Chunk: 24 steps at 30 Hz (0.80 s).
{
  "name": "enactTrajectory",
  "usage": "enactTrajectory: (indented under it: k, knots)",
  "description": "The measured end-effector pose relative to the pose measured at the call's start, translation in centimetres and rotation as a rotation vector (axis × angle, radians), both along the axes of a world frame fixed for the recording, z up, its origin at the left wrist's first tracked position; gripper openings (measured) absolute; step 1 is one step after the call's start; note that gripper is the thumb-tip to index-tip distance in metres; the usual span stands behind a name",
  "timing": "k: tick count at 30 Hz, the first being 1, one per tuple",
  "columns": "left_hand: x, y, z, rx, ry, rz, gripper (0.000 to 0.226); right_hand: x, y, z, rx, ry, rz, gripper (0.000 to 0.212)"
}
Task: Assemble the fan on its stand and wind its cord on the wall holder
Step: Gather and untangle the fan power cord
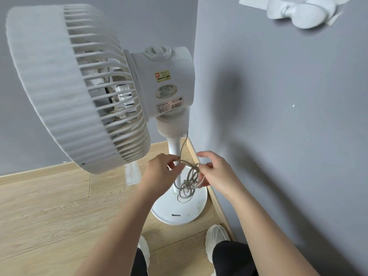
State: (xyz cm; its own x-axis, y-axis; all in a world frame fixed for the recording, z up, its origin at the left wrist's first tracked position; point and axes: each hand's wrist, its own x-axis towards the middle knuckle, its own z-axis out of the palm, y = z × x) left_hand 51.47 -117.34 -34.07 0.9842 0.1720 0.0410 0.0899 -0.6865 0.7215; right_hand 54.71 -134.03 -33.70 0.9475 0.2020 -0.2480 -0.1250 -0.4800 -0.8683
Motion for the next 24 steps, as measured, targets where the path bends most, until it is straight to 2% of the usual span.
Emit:
enactTrajectory:
  k: [3, 7, 12, 16, 18, 21, 24]
  knots:
    - [-0.1, -0.1, -0.6, 0.118, 0.058, -0.099, 0.040, -0.3, 0.0, 0.3, -0.077, 0.046, 0.068, 0.048]
    - [0.0, 0.0, -0.6, 0.158, 0.027, -0.072, 0.048, -0.8, 0.0, 0.4, -0.125, 0.186, 0.174, 0.051]
    - [-0.1, 0.3, -1.2, 0.074, 0.075, 0.019, 0.028, -0.9, -0.1, 0.1, -0.244, 0.132, 0.215, 0.005]
    - [-0.1, 0.5, -1.2, 0.057, 0.150, 0.137, 0.037, -0.7, -0.4, -0.3, -0.294, -0.020, 0.197, 0.013]
    - [0.2, 1.0, -1.5, -0.029, 0.208, 0.178, 0.029, -0.5, -0.6, -0.1, -0.309, -0.098, 0.208, 0.022]
    - [0.2, 1.1, -1.3, -0.109, 0.232, 0.123, 0.016, -0.4, -0.7, 0.1, -0.317, -0.191, 0.266, 0.023]
    - [0.0, 0.5, -0.8, -0.139, 0.185, 0.062, 0.006, -0.6, -0.1, 0.3, -0.241, -0.159, 0.280, 0.022]
